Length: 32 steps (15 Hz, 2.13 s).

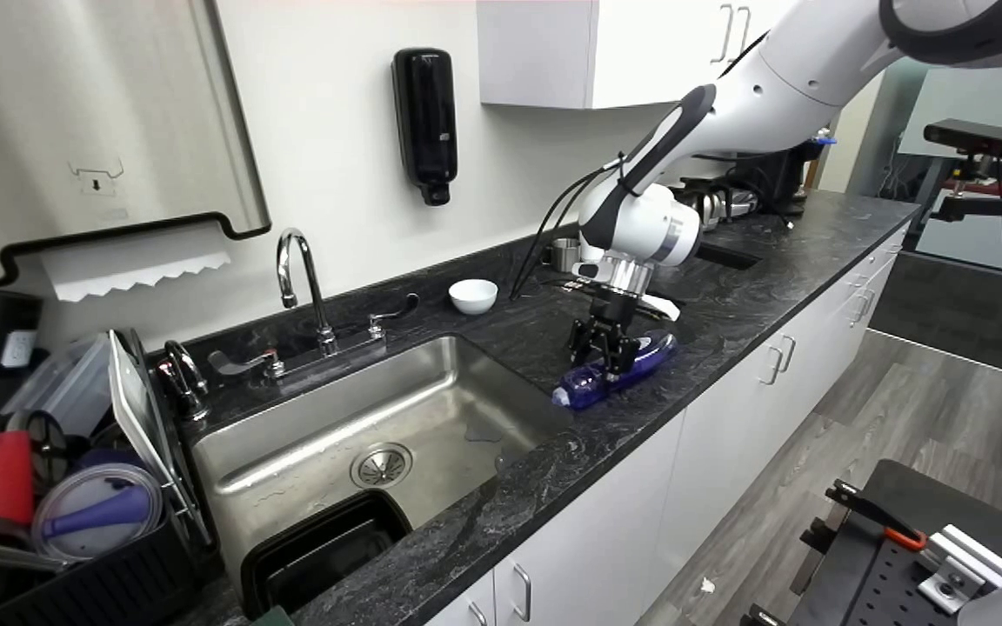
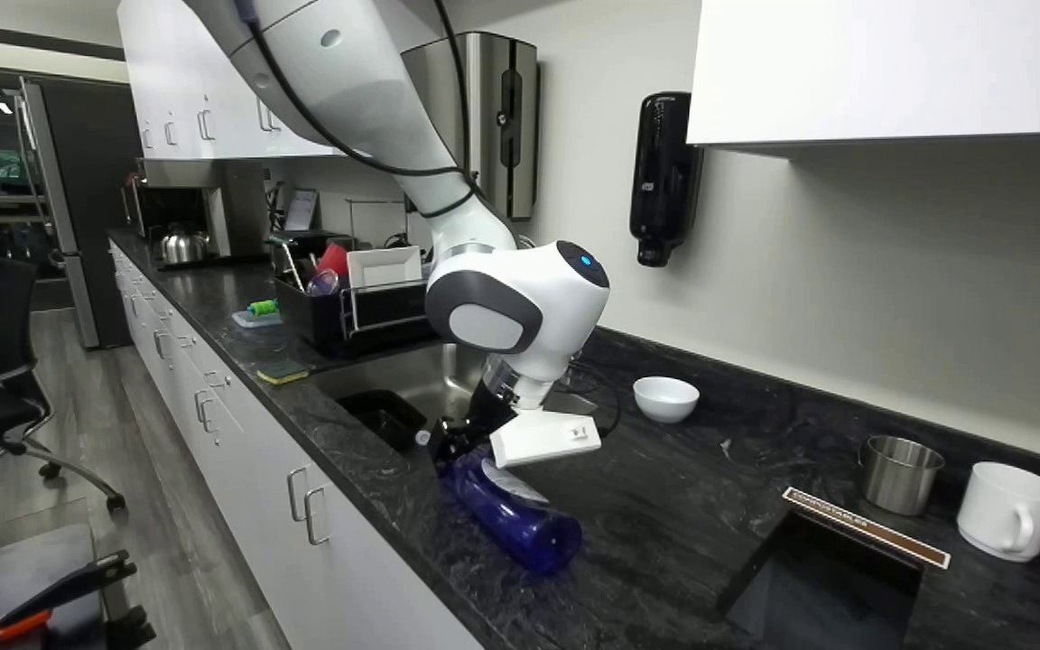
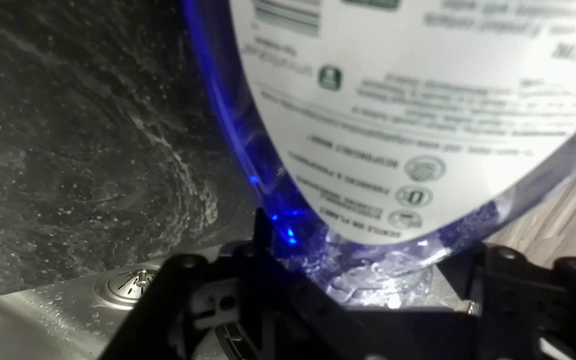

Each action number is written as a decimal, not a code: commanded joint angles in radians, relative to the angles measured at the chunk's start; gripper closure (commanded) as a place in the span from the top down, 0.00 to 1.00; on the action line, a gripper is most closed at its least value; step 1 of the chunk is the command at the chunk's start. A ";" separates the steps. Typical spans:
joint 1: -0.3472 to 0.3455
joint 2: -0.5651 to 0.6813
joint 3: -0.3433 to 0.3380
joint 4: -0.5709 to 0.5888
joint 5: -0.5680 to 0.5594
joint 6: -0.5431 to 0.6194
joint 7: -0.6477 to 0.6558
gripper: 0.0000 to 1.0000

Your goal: Pick up the dish soap bottle

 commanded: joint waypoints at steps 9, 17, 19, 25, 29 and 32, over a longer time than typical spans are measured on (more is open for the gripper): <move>-0.021 0.060 0.022 0.075 -0.016 0.019 0.013 0.53; -0.035 0.067 0.020 0.095 -0.019 0.011 0.012 0.53; -0.037 0.070 0.020 0.100 -0.020 0.010 0.012 0.53; -0.037 0.074 0.026 0.104 -0.019 0.002 0.014 0.53; -0.033 0.072 0.032 0.100 -0.019 0.004 0.015 0.53; -0.030 0.073 0.038 0.098 -0.018 0.005 0.016 0.53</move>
